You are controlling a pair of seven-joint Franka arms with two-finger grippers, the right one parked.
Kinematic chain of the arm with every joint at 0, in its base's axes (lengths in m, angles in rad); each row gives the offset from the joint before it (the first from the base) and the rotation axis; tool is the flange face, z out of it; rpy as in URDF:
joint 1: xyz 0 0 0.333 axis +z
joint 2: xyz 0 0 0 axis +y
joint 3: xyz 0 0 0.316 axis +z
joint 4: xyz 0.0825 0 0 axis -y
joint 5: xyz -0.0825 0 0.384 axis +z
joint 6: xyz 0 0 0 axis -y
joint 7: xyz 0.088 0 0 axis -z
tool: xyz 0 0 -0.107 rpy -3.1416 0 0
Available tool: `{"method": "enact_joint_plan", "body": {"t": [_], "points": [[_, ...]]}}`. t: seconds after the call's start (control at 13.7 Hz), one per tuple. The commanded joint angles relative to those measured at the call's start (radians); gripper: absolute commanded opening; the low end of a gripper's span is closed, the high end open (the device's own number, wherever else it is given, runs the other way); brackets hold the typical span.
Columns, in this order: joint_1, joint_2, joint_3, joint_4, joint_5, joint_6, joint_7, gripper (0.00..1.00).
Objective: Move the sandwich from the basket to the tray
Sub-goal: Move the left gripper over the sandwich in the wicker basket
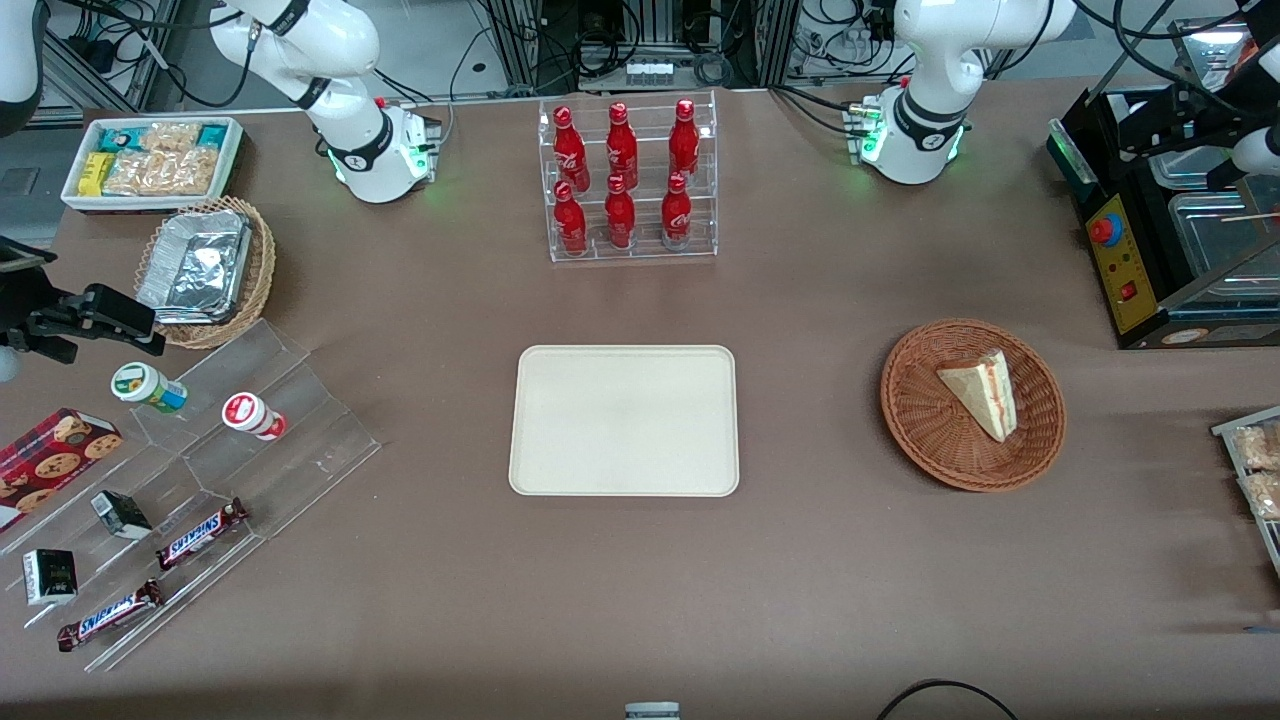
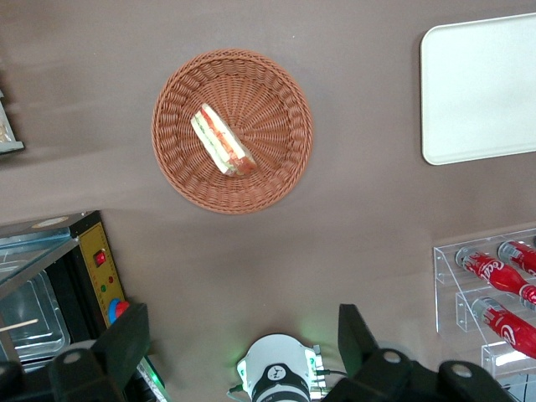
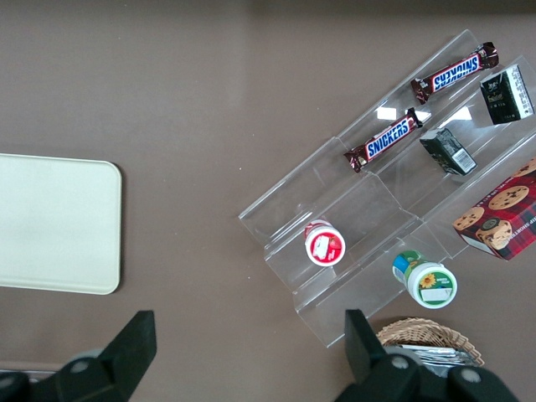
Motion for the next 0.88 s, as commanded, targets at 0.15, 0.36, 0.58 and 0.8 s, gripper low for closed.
{"method": "enact_joint_plan", "body": {"t": [0.15, 0.36, 0.58, 0.8], "points": [[0.004, 0.014, -0.005, -0.018, 0.006, 0.034, -0.013, 1.00], [-0.021, 0.069, -0.018, -0.027, 0.087, 0.082, -0.155, 1.00], [-0.016, 0.112, -0.019, -0.082, 0.097, 0.160, -0.265, 1.00], [-0.002, 0.108, -0.017, -0.230, 0.083, 0.296, -0.413, 1.00]]}}
